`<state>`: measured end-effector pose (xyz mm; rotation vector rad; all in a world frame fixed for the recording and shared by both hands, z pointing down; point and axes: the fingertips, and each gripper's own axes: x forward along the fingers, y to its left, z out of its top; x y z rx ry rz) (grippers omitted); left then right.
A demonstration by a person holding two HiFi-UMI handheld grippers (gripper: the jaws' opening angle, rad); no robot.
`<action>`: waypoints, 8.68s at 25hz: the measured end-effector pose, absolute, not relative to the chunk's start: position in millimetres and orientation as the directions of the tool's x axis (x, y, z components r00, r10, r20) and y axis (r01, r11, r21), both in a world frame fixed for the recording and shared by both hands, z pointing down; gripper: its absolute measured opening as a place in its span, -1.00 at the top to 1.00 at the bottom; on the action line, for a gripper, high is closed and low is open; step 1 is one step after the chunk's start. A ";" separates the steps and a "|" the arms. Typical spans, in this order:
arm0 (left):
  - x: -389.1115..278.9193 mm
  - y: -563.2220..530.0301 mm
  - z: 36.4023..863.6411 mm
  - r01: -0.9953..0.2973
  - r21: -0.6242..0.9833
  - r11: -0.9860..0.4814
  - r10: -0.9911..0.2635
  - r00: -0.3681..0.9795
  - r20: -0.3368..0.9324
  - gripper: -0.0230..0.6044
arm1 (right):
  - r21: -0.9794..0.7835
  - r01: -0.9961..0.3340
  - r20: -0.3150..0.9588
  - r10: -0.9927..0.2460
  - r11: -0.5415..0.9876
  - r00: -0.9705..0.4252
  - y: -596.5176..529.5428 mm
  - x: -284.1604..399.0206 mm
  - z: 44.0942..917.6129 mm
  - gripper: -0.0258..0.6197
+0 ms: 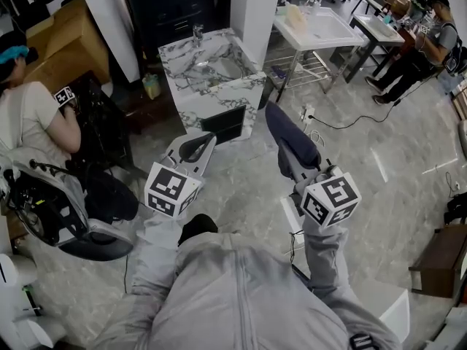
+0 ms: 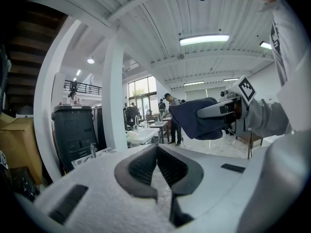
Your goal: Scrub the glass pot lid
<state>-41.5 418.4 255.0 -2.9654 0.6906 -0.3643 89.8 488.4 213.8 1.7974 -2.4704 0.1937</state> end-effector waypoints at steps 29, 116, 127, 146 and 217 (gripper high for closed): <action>-17.4 169.8 274.4 -0.454 -0.104 -0.885 -0.466 0.858 0.217 0.84 | -0.097 -0.972 0.202 -0.952 0.216 -0.231 247.9 132.7 235.0 0.74; -28.6 -155.6 458.2 -0.706 0.119 -0.698 -0.559 0.641 0.526 0.84 | -0.286 -0.941 0.678 -0.656 0.180 -0.332 -166.5 173.5 526.8 0.74; -39.9 -154.0 478.8 -0.703 0.140 -0.697 -0.537 0.642 0.547 0.84 | -0.089 -0.987 0.750 -0.643 0.130 -0.152 -185.2 188.6 596.0 0.73; -47.3 -138.7 496.5 -0.719 0.183 -0.670 -0.523 0.633 0.572 0.84 | -0.118 -0.968 0.812 -0.540 0.222 -0.222 -192.0 149.6 653.0 0.73; -45.3 -103.9 491.4 -0.693 0.210 -0.690 -0.499 0.665 0.556 0.84 | -0.174 -0.839 0.755 -0.477 0.516 -0.450 -162.7 94.5 606.9 0.73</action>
